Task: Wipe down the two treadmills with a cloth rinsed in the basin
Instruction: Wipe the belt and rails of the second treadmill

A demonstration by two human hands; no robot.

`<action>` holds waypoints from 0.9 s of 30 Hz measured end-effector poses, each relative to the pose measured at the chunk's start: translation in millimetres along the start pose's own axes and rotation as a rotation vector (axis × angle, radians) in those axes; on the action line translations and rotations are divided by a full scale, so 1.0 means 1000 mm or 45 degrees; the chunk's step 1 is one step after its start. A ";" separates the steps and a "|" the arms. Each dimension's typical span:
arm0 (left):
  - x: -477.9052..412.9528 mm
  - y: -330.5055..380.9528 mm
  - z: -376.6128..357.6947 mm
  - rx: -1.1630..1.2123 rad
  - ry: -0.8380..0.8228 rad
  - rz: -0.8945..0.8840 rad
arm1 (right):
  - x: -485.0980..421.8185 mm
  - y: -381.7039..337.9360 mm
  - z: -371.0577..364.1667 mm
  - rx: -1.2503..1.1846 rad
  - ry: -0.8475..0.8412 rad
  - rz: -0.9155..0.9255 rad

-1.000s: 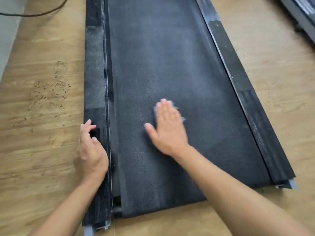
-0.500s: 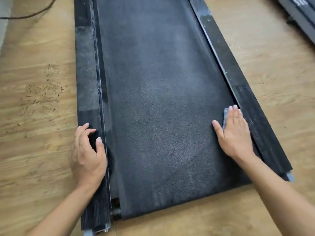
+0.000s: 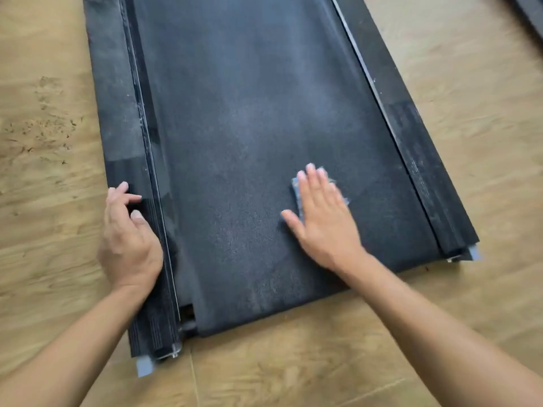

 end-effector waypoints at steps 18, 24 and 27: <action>0.006 0.010 -0.002 -0.098 -0.081 -0.136 | 0.063 -0.118 -0.028 0.010 -0.042 0.463; 0.007 0.010 -0.006 -0.113 -0.102 -0.134 | 0.070 0.151 0.005 0.000 -0.095 -0.368; 0.007 0.008 -0.007 -0.134 -0.090 -0.093 | 0.082 0.129 0.005 -0.095 -0.031 -0.520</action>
Point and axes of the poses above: each hand's wrist, its own x-axis away from the middle knuckle, its own z-axis out of the back of the hand, y = z × x, the point moved 9 cm from there along -x, towards the middle knuckle
